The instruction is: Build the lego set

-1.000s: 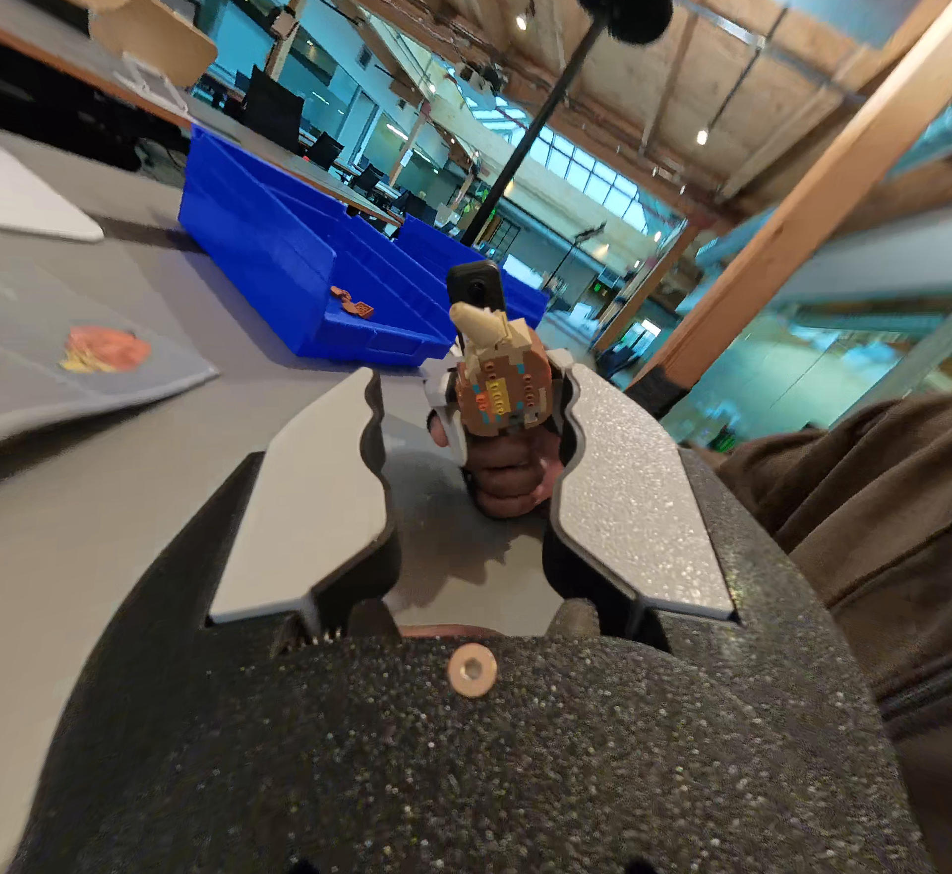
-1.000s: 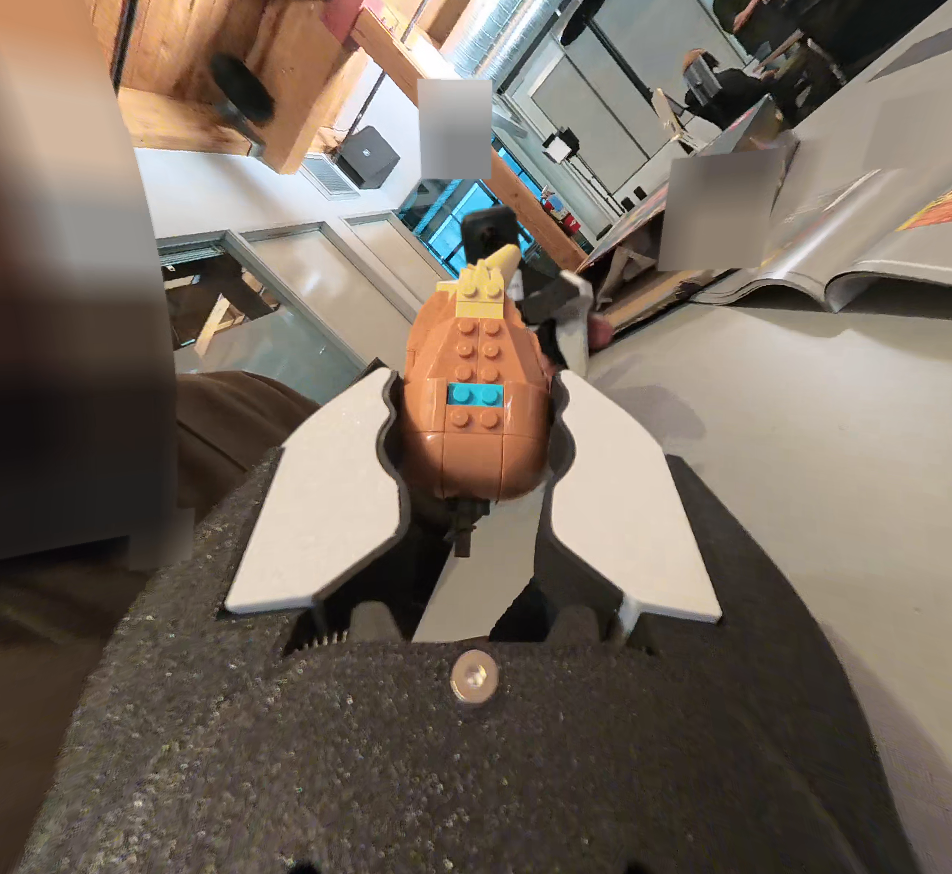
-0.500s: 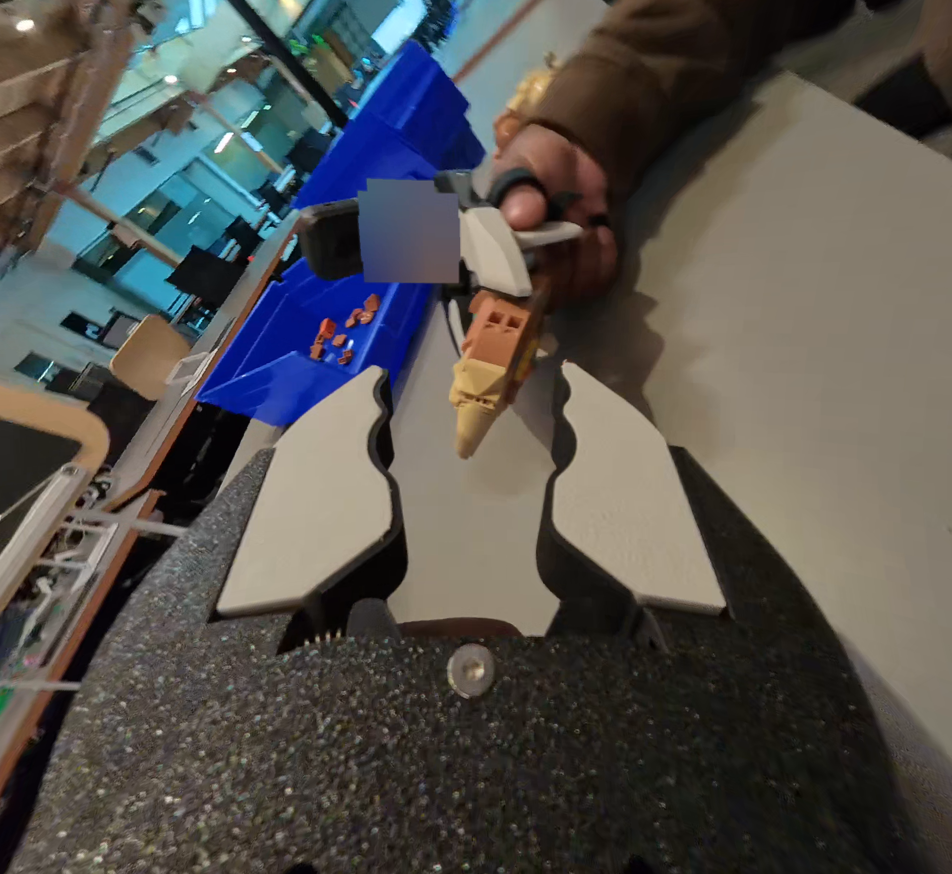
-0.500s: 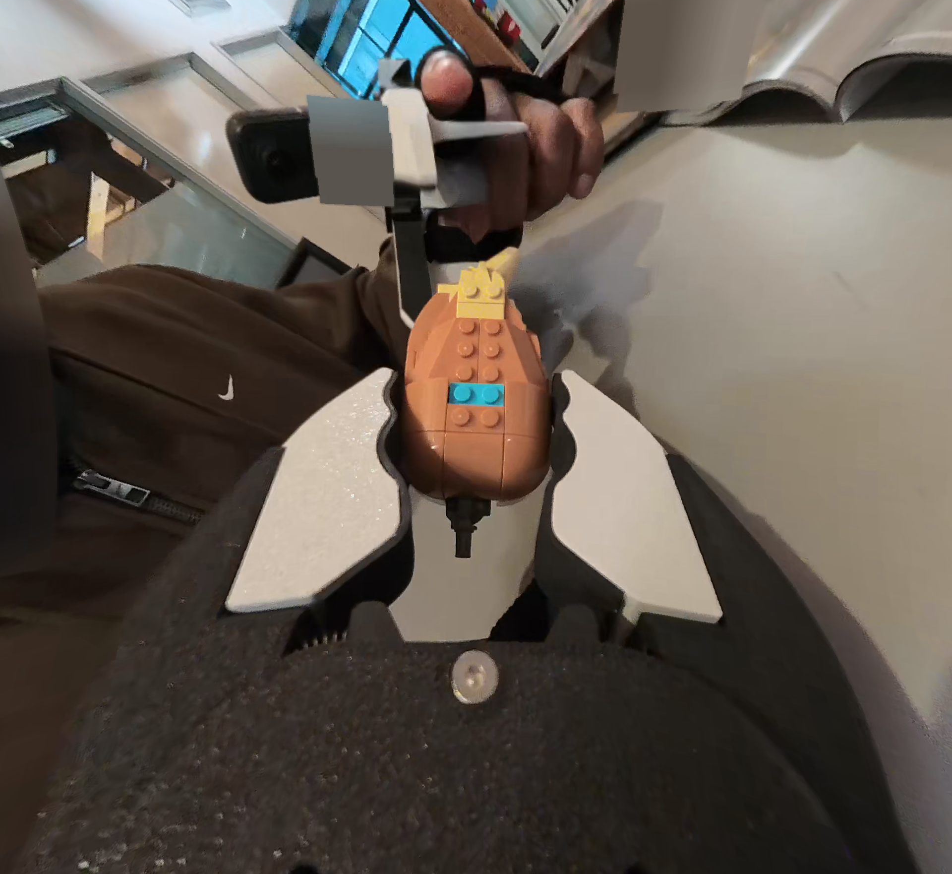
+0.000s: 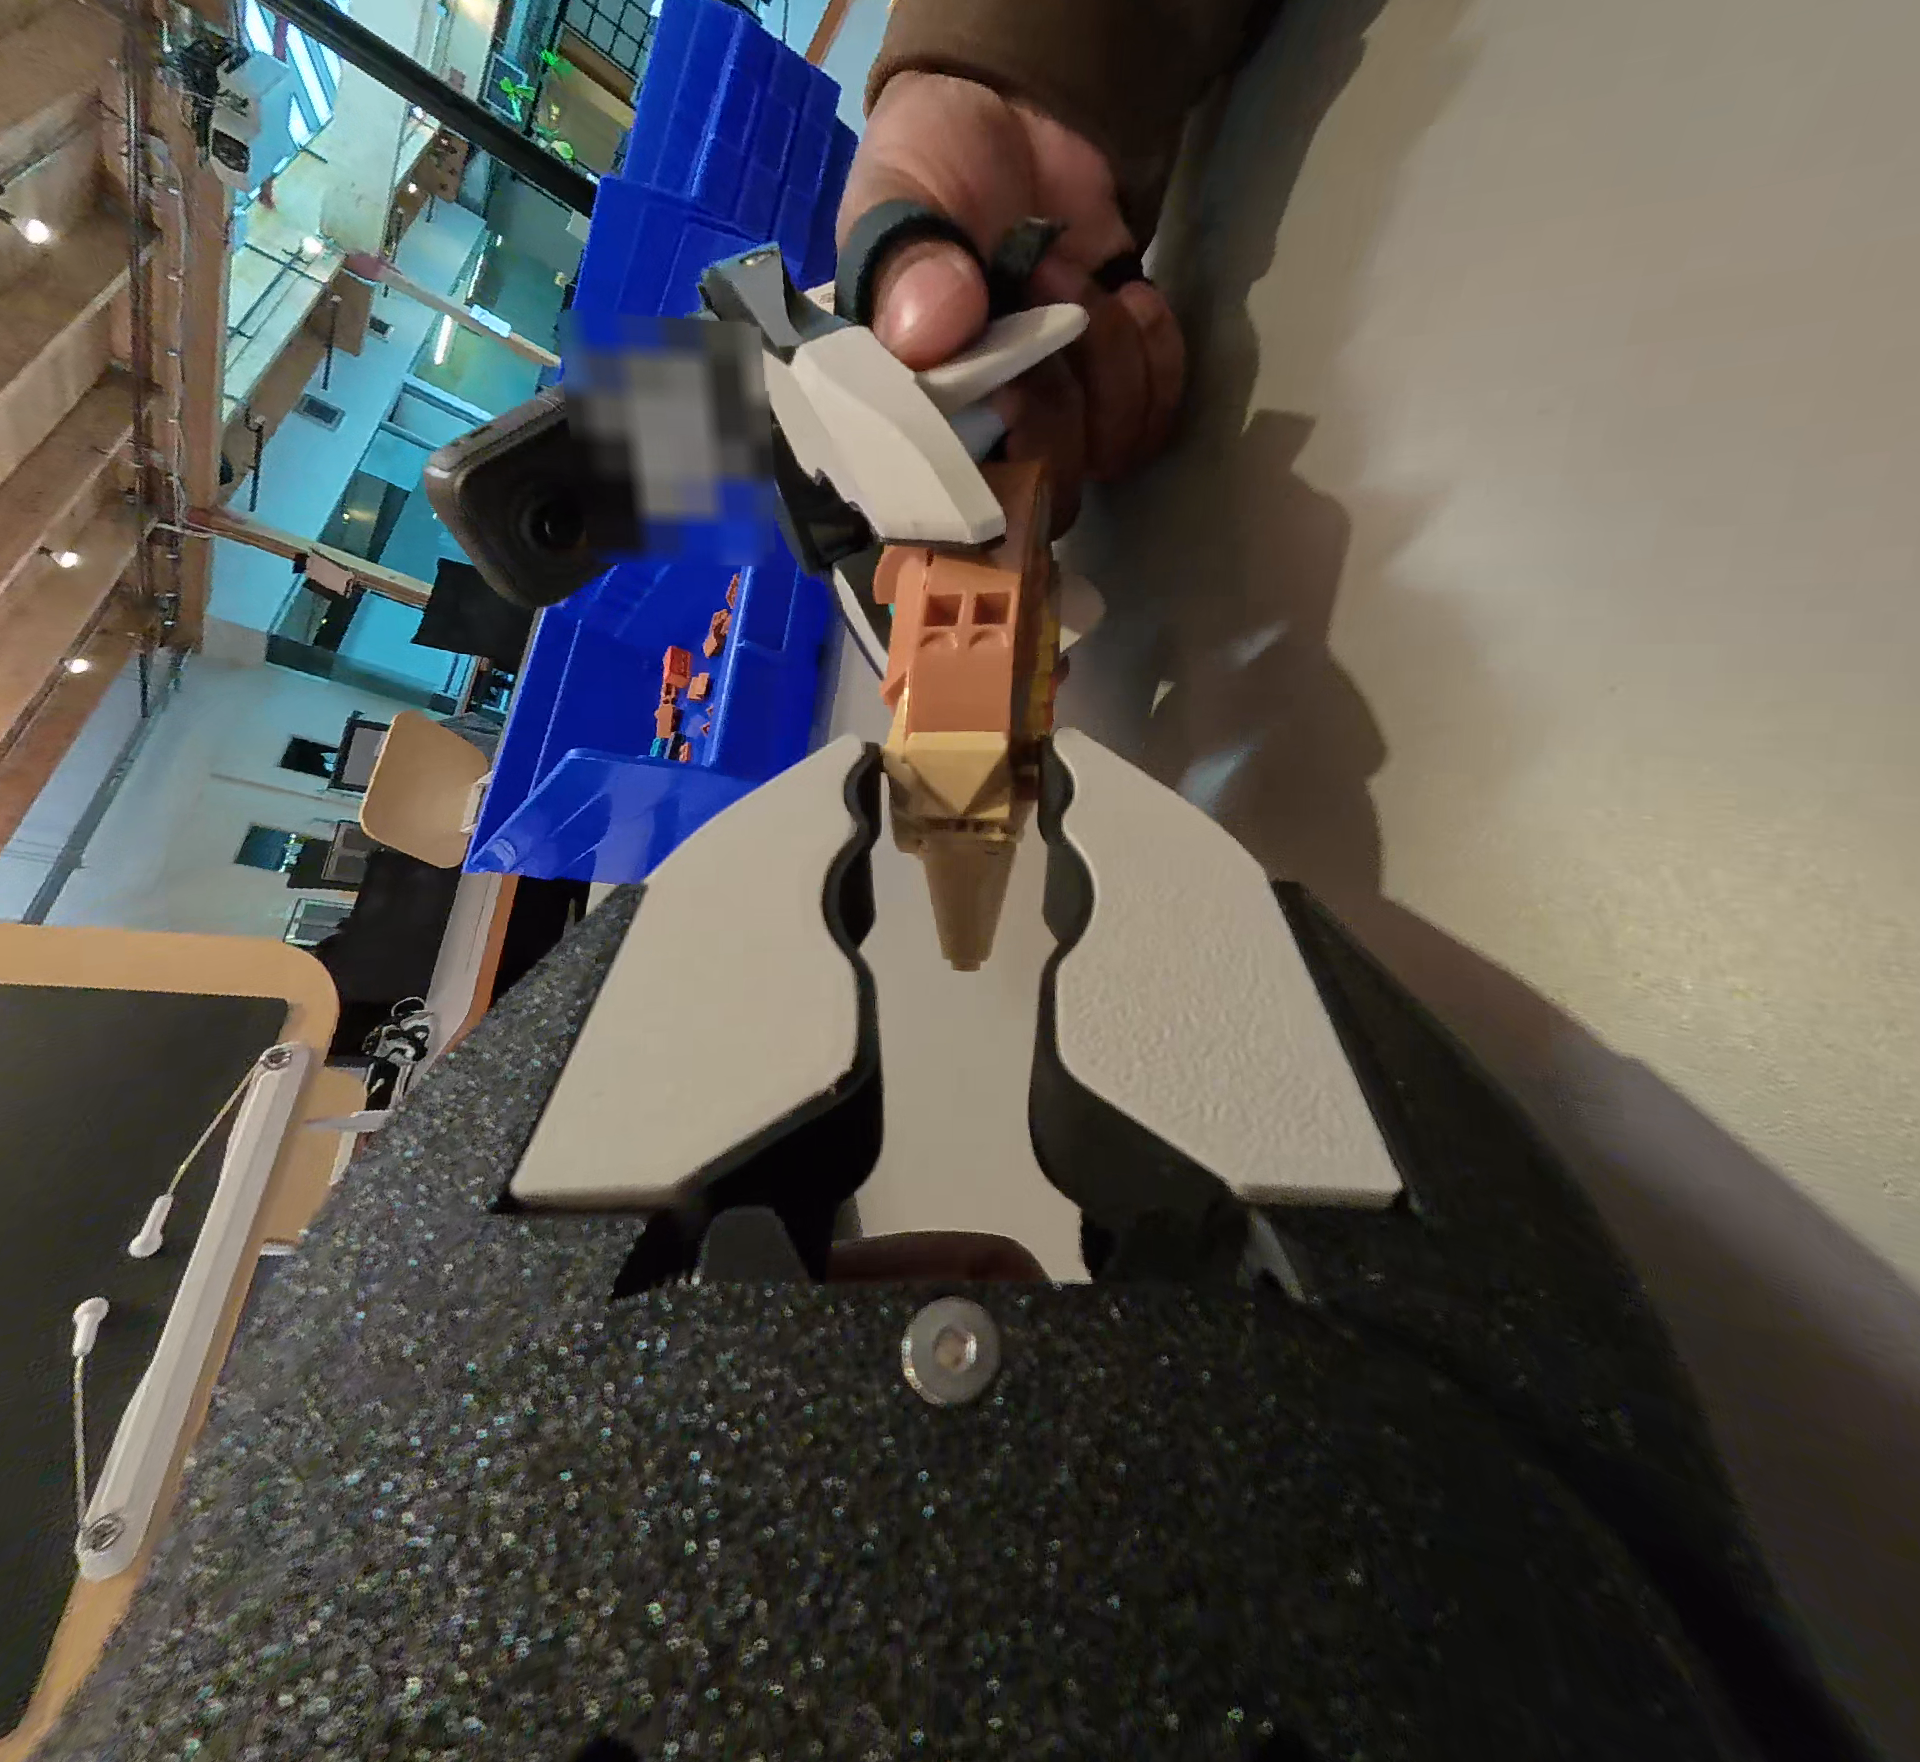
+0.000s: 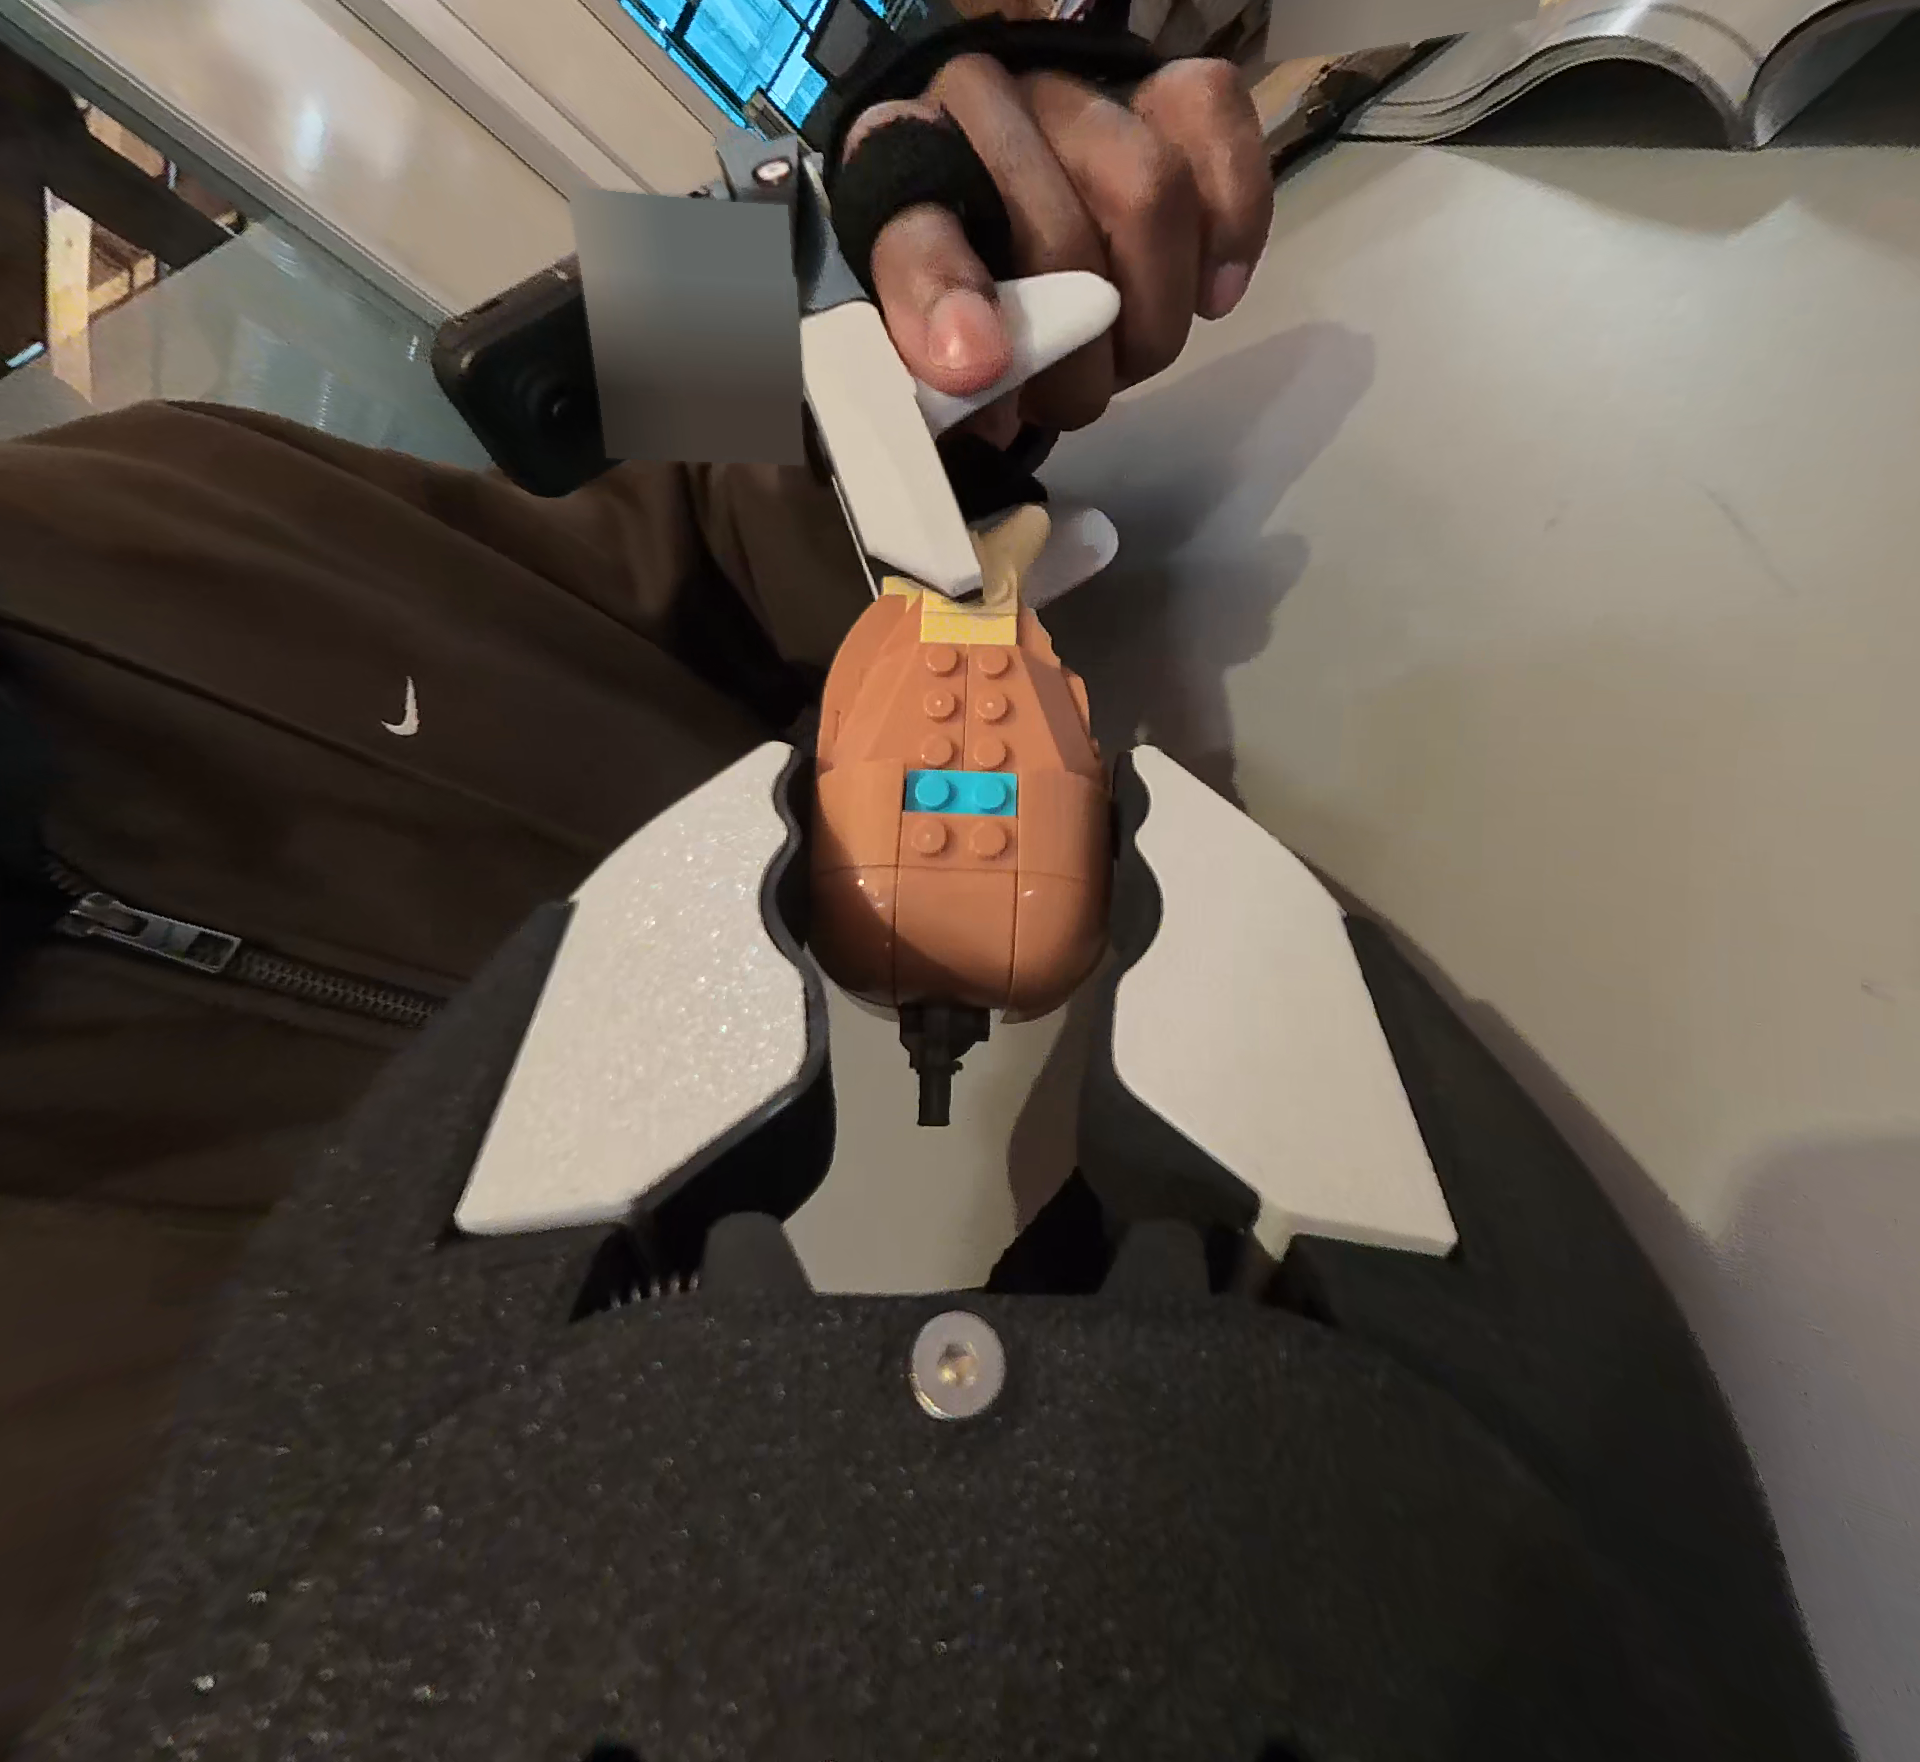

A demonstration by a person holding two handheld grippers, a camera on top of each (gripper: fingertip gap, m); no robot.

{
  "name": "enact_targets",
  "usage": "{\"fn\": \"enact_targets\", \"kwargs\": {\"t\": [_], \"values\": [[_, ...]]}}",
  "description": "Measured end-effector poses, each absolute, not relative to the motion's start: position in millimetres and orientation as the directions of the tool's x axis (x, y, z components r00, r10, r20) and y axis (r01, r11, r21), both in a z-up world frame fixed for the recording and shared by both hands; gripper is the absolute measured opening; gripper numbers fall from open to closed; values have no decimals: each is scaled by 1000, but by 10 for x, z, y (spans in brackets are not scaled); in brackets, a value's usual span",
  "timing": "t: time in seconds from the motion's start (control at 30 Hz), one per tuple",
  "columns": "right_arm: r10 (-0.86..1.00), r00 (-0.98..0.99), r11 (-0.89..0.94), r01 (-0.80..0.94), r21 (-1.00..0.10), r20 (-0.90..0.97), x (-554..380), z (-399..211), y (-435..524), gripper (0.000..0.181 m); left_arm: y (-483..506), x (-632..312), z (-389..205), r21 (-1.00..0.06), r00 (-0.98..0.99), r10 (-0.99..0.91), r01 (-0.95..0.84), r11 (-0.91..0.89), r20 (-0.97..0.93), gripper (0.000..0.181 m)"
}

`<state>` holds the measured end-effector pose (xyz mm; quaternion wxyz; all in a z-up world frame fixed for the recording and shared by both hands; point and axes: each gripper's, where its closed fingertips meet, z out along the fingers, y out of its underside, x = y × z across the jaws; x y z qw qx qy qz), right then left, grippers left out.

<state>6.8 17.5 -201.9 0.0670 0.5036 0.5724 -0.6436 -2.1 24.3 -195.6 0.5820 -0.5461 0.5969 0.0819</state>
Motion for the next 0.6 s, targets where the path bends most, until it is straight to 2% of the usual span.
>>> {"fn": "enact_targets", "kwargs": {"t": [0.33, 0.53, 0.6], "values": [[533, -473, -311, 661, -682, -701, 54, -2062, 198, 56, 267, -34, -2001, -500, 256, -530, -774, 388, -809, 28], [591, -472, -286, 636, -717, -654, 30, -2077, 266, 56, 333, -63, -2014, -450, 260, -449, -803, 392, -855, 30], [631, -471, -247, 631, -735, -616, 30, -2113, 305, 56, 347, -91, -2084, -442, 256, -457, -818, 367, -852, 53]]}}
